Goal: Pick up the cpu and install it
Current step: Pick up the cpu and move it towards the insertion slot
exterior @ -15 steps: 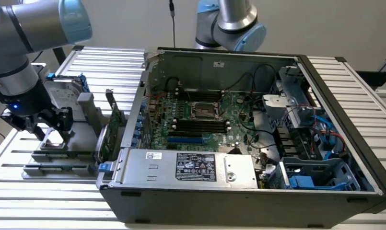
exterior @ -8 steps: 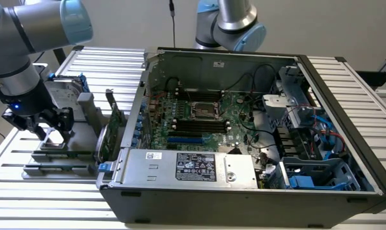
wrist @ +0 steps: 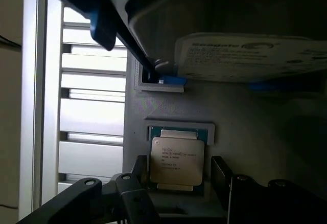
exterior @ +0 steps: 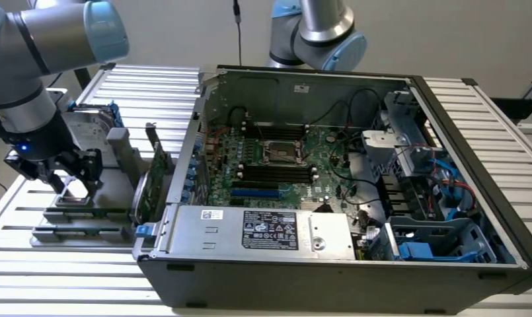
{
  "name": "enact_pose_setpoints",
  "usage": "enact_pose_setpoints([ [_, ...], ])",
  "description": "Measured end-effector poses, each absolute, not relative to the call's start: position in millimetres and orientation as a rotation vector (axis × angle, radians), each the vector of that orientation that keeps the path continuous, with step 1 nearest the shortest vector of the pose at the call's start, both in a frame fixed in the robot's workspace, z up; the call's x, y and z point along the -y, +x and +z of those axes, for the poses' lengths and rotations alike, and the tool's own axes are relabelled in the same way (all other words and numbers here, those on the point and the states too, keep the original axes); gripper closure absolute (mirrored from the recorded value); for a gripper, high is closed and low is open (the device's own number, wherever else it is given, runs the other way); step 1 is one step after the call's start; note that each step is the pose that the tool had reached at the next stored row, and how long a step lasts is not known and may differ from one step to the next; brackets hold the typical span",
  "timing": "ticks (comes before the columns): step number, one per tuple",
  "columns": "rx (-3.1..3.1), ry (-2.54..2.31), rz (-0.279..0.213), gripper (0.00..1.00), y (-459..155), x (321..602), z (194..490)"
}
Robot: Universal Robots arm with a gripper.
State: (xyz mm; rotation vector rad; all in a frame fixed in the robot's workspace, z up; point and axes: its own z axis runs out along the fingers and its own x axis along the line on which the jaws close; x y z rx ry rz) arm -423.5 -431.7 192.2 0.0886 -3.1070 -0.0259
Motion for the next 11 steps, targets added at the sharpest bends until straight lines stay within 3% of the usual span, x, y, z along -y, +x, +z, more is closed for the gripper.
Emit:
enact_pose_setpoints([
  [11, 3.108, 0.067, -0.026, 0.38, -425.6, 427.9, 189.9],
])
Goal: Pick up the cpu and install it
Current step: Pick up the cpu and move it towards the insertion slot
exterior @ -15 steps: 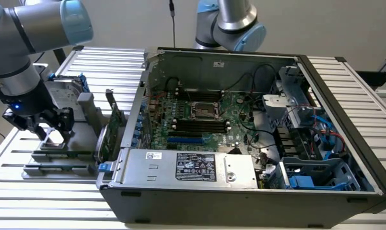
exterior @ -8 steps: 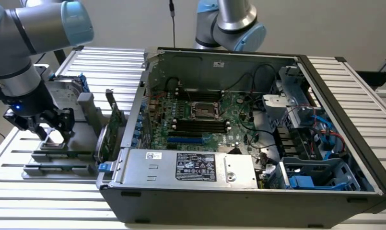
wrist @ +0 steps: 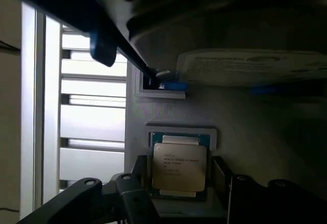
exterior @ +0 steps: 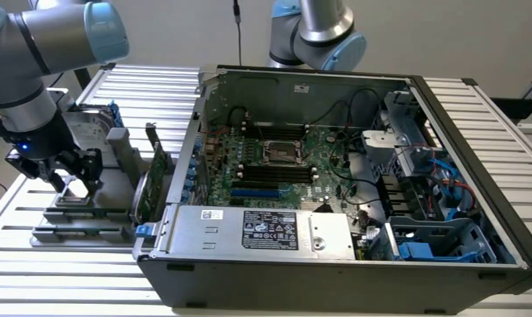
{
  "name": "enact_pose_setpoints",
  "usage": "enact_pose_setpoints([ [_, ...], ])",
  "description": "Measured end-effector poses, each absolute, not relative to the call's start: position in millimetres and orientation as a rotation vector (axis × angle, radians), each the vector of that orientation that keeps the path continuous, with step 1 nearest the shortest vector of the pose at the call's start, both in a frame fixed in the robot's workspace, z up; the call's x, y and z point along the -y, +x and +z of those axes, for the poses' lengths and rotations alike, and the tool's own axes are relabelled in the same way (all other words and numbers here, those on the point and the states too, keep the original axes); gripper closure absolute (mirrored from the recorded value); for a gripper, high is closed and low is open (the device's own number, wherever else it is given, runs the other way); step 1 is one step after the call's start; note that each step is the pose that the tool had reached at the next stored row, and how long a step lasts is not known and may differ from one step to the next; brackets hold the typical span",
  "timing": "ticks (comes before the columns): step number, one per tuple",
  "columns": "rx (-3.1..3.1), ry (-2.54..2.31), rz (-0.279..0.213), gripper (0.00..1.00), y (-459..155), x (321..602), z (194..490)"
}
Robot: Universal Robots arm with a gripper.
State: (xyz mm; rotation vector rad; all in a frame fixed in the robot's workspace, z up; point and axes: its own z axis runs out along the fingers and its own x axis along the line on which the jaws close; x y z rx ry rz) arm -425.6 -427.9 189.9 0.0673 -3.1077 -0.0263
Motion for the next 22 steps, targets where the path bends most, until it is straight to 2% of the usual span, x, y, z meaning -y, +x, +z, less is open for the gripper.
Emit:
enact_pose_setpoints([
  [22, 3.110, 0.064, -0.026, 0.40, -426.1, 427.6, 185.1],
])
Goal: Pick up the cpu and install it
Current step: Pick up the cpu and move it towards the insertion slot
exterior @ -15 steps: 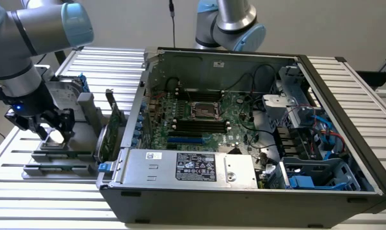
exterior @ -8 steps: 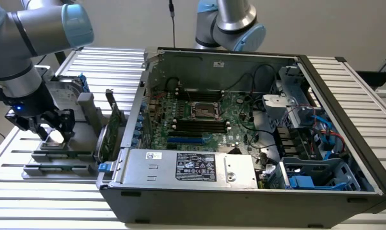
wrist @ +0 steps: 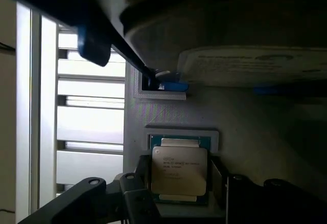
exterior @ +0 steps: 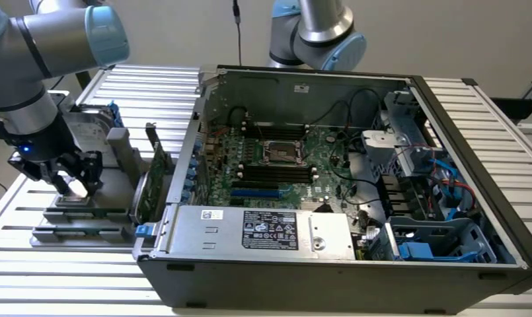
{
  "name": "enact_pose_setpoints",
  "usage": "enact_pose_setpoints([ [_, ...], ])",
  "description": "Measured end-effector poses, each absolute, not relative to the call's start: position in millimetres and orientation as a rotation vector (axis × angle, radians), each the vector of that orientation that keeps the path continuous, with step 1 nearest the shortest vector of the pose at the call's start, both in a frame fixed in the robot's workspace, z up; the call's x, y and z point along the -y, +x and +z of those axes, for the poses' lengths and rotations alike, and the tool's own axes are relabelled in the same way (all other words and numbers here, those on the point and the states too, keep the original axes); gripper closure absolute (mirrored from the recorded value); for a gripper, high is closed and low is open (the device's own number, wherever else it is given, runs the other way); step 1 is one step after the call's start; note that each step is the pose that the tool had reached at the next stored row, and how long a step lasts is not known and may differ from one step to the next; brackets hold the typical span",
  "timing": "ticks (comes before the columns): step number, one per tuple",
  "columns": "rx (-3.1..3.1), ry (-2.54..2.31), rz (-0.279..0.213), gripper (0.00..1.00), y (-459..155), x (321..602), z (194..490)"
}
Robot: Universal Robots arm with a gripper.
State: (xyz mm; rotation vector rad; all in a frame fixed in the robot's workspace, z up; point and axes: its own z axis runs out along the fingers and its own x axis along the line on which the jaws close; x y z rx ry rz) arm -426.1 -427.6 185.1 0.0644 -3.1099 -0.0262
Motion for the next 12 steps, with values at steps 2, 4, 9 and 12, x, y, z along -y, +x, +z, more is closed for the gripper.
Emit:
enact_pose_setpoints([
  [2, 3.110, 0.064, -0.026, 0.45, -426.2, 427.6, 185.0],
  [4, 3.110, 0.064, -0.026, 0.45, -426.2, 427.7, 185.0],
  [9, 3.110, 0.064, -0.034, 0.45, -426.2, 427.6, 185.1],
  [12, 3.110, 0.064, -0.041, 0.45, -426.2, 427.6, 186.3],
])
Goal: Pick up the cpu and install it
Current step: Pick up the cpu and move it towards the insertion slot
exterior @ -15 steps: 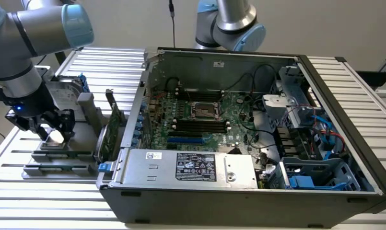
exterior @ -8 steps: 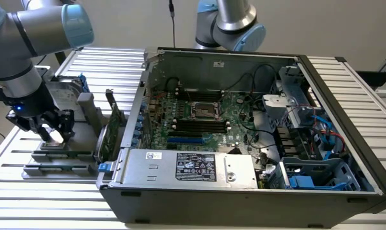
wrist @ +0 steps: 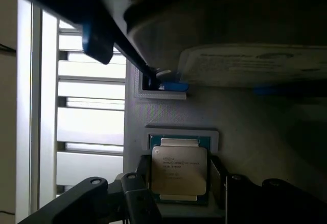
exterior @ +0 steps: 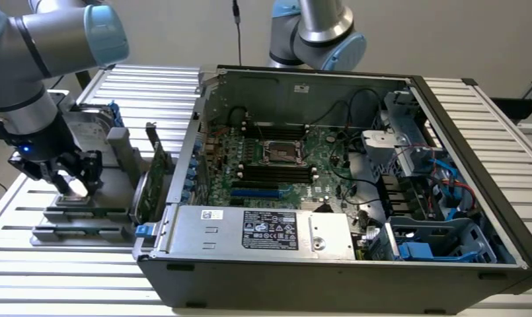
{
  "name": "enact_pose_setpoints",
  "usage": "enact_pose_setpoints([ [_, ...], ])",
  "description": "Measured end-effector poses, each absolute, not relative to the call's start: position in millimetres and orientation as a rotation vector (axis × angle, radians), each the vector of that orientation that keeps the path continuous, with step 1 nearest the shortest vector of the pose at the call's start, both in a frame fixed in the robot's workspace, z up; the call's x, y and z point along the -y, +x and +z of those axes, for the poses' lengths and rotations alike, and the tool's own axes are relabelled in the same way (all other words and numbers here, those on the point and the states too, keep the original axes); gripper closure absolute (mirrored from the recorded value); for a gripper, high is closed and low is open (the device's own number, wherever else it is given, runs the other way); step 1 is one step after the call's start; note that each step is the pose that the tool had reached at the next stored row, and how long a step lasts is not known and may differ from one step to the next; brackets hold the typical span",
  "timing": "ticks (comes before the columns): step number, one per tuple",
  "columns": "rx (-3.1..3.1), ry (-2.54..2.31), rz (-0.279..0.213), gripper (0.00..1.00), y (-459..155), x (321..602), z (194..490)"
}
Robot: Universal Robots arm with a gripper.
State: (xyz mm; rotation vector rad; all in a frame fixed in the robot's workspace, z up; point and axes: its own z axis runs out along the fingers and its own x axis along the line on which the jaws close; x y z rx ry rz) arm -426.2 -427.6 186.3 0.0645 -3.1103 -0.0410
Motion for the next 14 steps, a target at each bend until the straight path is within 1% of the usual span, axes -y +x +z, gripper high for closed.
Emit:
enact_pose_setpoints([
  [8, 3.110, 0.065, -0.062, 0.45, -426, 428, 198],
  [14, 3.110, 0.065, -0.070, 0.45, -426, 428, 221],
])
